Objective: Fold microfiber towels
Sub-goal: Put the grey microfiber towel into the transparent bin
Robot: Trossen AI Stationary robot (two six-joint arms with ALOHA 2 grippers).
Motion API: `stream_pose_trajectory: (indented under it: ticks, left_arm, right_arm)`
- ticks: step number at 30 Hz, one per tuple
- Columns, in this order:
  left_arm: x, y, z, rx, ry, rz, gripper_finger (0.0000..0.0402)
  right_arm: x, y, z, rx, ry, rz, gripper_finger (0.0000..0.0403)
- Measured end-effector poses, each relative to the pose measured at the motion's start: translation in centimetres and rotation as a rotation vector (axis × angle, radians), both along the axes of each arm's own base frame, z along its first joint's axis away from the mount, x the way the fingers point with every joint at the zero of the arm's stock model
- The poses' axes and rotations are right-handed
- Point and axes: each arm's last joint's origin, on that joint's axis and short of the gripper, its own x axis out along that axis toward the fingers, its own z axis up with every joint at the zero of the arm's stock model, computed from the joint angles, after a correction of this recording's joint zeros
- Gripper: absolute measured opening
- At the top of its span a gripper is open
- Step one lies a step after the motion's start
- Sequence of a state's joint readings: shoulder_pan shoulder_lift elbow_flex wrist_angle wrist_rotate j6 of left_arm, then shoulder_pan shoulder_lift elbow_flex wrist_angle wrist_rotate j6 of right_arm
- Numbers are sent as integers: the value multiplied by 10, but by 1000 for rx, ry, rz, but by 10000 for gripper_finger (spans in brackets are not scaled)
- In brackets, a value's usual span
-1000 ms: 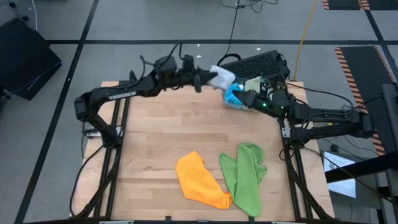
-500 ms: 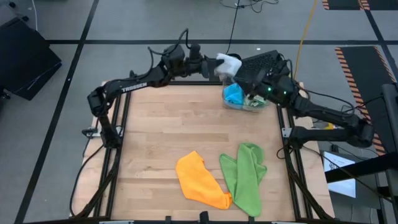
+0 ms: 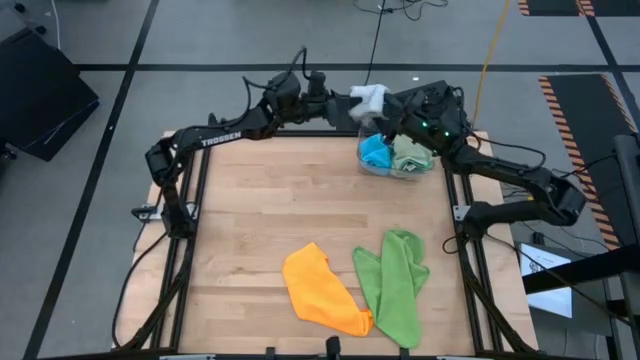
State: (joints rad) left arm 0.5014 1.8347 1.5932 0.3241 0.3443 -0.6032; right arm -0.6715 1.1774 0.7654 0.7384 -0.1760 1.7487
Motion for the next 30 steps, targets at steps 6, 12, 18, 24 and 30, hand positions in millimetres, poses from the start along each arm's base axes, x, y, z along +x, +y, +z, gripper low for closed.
stream_pose_trajectory:
  ticks: [6,12,18,24,30]
  left_arm:
    - [0,4,-2,-6,-3,33,17]
    - [-15,25,8,9,-79,83,12]
    - [-25,40,6,8,-63,18,16]
    - [-30,38,13,8,-113,-213,13]
    - [-30,31,21,-34,-168,-326,16]
  right_arm:
    - [-5,-10,-9,-2,96,119,331]
    - [-22,-8,-11,-17,229,214,331]
    - [-37,-5,-2,-307,324,173,331]
    - [-47,1,18,-819,501,-52,334]
    - [-52,2,24,-990,649,-183,339]
